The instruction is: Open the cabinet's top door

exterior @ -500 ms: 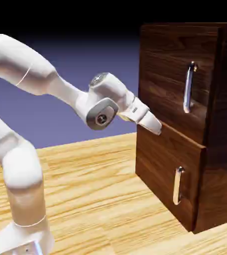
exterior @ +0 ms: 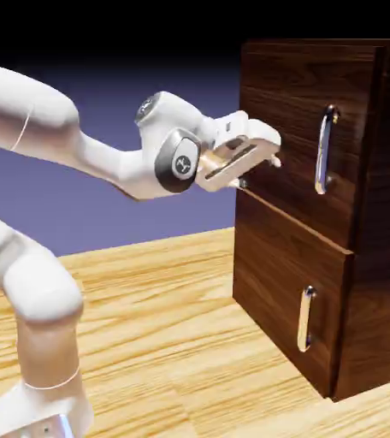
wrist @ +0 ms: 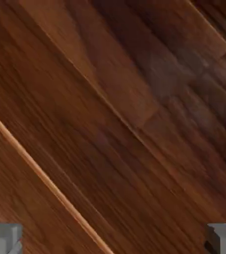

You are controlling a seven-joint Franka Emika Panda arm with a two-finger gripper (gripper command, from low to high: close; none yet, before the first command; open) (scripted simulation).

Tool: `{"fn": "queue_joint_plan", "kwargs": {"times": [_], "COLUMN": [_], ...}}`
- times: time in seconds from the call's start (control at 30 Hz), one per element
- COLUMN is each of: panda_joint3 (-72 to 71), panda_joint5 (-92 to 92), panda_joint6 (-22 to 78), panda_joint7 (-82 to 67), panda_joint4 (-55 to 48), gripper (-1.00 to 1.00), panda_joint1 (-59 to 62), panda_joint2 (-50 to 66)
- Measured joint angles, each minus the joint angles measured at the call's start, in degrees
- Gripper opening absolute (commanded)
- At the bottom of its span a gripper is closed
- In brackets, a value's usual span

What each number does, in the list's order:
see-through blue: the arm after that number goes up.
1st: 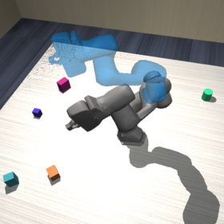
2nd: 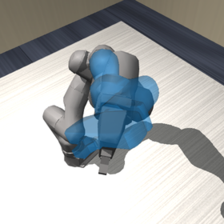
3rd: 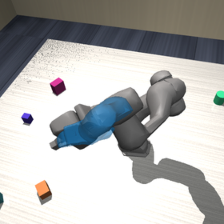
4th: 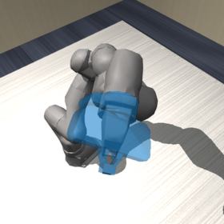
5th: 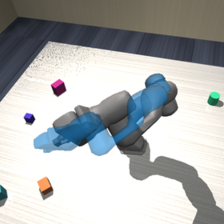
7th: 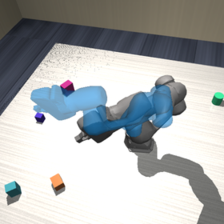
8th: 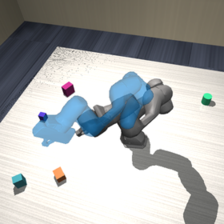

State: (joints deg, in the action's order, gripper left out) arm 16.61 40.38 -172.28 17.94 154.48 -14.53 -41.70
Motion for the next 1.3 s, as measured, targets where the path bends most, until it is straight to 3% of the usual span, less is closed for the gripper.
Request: {"fn": "queue_joint_plan", "kwargs": {"times": [1.3], "panda_joint3": [40.0], "panda_joint5": [97.2], "panda_joint6": [4.2], "panda_joint7": [-59.0], "panda_joint4": [-15.7], "gripper": [0.00], "panda_joint1": [-33.3], "panda_joint2": [-21.8]}}
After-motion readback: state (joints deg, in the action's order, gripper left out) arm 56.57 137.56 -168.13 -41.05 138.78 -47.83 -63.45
